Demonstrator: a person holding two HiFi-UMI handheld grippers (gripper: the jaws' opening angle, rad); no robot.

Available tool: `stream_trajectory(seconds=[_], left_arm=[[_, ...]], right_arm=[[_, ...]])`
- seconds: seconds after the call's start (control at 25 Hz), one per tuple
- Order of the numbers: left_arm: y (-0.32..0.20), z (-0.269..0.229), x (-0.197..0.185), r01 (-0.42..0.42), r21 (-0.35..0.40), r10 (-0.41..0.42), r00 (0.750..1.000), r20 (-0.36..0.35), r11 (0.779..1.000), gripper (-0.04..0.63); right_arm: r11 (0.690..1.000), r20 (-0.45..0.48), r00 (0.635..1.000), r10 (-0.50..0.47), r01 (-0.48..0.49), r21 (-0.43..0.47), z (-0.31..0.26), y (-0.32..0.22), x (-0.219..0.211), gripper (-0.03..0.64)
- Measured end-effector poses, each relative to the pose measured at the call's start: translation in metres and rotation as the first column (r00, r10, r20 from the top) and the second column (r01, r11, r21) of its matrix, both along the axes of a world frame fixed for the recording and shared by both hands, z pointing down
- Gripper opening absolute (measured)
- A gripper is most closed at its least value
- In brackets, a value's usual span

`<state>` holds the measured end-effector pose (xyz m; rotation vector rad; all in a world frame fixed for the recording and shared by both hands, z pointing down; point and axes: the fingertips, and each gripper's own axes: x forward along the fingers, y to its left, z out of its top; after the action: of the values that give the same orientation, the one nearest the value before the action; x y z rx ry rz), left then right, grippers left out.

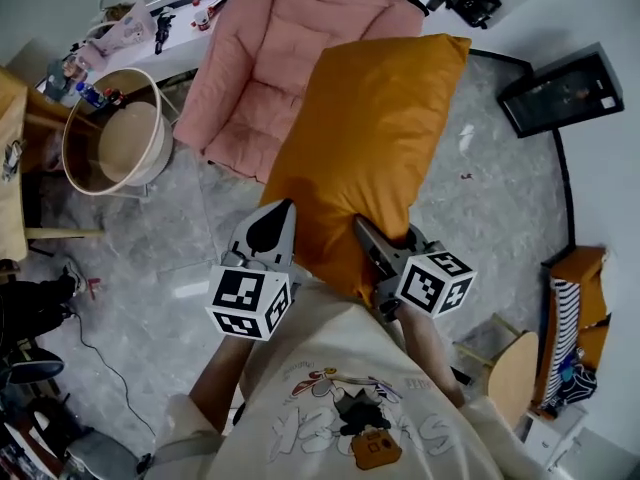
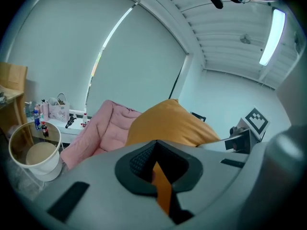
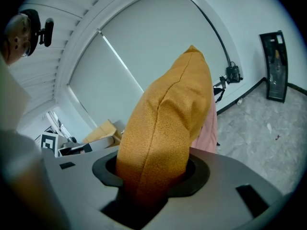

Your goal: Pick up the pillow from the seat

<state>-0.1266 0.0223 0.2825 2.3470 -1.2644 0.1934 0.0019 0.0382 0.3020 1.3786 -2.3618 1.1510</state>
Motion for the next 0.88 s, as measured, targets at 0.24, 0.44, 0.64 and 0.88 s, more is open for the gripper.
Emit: stream_trajectory(seconds=[0.24, 0.44, 0.64, 0.88], left_arm=[[0.027, 0.004, 0.035, -0.055, -0.019, 0.054, 0.999, -0.005, 0.998, 0.005], [0.042, -0.003, 0.057, -0.036, -0.026, 0.037, 0.999, 0.018, 0.999, 0.006], [0.059, -0.019, 0.092, -0.006, -0.003, 0.007, 0.999, 0.046, 1.000, 0.005], [0.095, -0.030, 0.128, 0.041, -0.005, -0.041, 0.998, 0.042, 0.999, 0.005]], right_arm=[[1.000, 0.029, 0.999, 0.018, -0.018, 0.001, -0.004, 0.015, 0.024, 0.222], [0.999, 0.030, 0.999, -0.009, 0.008, 0.037, -0.020, 0.026, 0.044, 0.222], [0.997, 0.060, 0.997, -0.039, 0.034, 0.069, -0.038, 0.044, 0.075, 0.223], [0.994, 0.076, 0.995, -0.067, 0.059, 0.096, -0.045, 0.071, 0.104, 0.222]])
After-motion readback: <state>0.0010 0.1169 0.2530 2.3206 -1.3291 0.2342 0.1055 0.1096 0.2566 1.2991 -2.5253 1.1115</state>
